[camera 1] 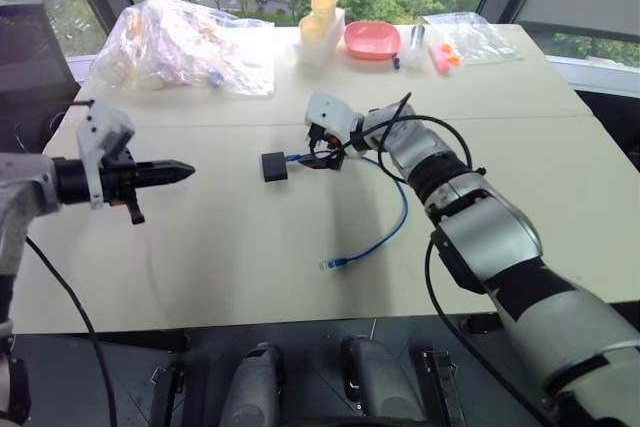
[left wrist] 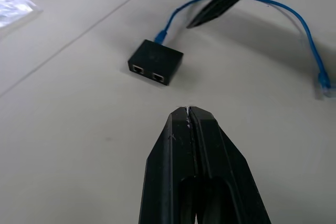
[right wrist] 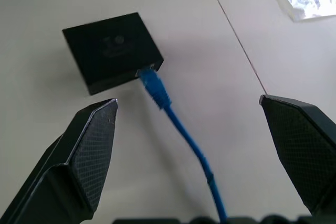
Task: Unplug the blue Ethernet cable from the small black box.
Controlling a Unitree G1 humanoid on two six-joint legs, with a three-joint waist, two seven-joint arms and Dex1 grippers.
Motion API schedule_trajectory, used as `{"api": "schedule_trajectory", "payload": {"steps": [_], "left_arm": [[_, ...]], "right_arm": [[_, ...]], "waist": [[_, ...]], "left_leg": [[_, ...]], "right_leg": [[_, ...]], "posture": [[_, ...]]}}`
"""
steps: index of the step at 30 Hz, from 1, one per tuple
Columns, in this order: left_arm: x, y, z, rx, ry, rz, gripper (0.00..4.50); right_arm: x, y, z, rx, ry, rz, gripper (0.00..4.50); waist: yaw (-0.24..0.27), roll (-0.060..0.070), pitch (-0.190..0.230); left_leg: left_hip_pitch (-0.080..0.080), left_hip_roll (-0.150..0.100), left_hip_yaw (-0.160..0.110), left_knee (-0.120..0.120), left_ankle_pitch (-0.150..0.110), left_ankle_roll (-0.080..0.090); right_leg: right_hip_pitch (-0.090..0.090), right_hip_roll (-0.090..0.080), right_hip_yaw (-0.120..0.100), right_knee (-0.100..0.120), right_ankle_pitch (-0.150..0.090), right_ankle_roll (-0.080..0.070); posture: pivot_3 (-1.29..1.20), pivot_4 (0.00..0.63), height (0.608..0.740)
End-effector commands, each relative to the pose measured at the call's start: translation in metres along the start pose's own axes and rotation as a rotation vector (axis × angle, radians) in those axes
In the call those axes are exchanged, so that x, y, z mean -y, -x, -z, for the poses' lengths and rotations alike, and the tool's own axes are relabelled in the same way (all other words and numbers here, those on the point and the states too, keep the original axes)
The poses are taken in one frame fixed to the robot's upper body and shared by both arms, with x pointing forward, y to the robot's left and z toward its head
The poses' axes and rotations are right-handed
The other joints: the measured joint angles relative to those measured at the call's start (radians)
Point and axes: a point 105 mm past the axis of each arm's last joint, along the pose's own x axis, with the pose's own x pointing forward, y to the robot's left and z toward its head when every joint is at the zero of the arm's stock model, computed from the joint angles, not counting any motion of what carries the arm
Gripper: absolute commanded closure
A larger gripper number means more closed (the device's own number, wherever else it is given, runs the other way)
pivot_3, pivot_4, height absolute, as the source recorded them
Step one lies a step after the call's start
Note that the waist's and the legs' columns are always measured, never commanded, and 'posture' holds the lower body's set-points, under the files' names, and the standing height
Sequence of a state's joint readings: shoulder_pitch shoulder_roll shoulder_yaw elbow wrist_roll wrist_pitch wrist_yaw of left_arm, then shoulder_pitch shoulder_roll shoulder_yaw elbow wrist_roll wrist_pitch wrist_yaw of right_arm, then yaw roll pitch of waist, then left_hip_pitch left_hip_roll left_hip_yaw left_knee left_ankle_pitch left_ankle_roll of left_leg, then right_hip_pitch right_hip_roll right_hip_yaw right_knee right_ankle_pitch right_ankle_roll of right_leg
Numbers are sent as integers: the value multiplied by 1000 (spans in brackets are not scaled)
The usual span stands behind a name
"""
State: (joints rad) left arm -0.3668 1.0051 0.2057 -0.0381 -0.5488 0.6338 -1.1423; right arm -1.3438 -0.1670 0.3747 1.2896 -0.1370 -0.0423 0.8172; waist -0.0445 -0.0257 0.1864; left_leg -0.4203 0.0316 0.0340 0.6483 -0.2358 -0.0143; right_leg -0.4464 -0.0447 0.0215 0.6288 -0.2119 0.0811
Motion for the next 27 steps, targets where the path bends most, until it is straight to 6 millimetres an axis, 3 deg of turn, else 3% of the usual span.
{"api": "schedule_trajectory", "payload": {"steps": [1,5,9,12,15,18,20,24,27], "left_arm": [[8,8,-12,54,-28,-49,4479],[14,10,-9,75,-10,-97,4479],[24,20,-7,96,1,-199,4479],[35,37,-6,73,16,-247,4500],[40,49,-2,34,24,-287,4500],[39,55,-4,30,25,-311,4500],[37,55,-7,50,32,-317,4500],[31,46,-5,70,44,-309,4500],[24,32,-7,93,40,-284,4500]], "right_arm": [[-4,-5,8,-63,25,7,0],[-16,-14,24,-137,58,-7,0],[-33,-28,37,-160,-59,23,0],[-41,-30,43,-173,-121,-12,1199],[-50,-30,45,-160,-211,-73,2817],[-41,-29,47,-154,-225,3,4361],[-28,-27,38,-121,-188,84,4444],[1,-20,3,57,-245,220,4444],[17,-10,0,52,-59,324,4444]], "waist": [[0,0,0],[-2,0,0],[-13,-1,-1],[-28,-2,-1],[-27,-2,-1],[-24,-2,-1],[-24,-2,-1],[-26,-2,-1],[-25,-2,-1]], "left_leg": [[0,0,0,0,0,0],[0,0,0,0,1,-1],[10,0,0,-2,1,-2],[15,1,-3,-2,1,-2],[18,2,-4,-2,1,-2],[26,2,-7,-2,1,-3],[28,1,-7,-2,-1,-5],[24,1,-7,-3,-1,-6],[13,1,-6,-3,2,-4]], "right_leg": [[0,0,0,0,0,0],[0,-1,0,1,-1,-1],[7,-1,1,1,-1,-3],[11,0,1,1,-1,-3],[14,0,1,2,-2,-5],[21,-1,-1,0,-4,-8],[20,-2,-1,-2,-4,-8],[20,-4,0,-3,-4,-9],[10,-3,0,1,-3,-8]], "posture": [[0,150,740],[0,150,740],[0,150,740],[0,150,740],[0,150,740],[0,150,740],[0,150,740],[0,150,740],[0,150,740]]}}
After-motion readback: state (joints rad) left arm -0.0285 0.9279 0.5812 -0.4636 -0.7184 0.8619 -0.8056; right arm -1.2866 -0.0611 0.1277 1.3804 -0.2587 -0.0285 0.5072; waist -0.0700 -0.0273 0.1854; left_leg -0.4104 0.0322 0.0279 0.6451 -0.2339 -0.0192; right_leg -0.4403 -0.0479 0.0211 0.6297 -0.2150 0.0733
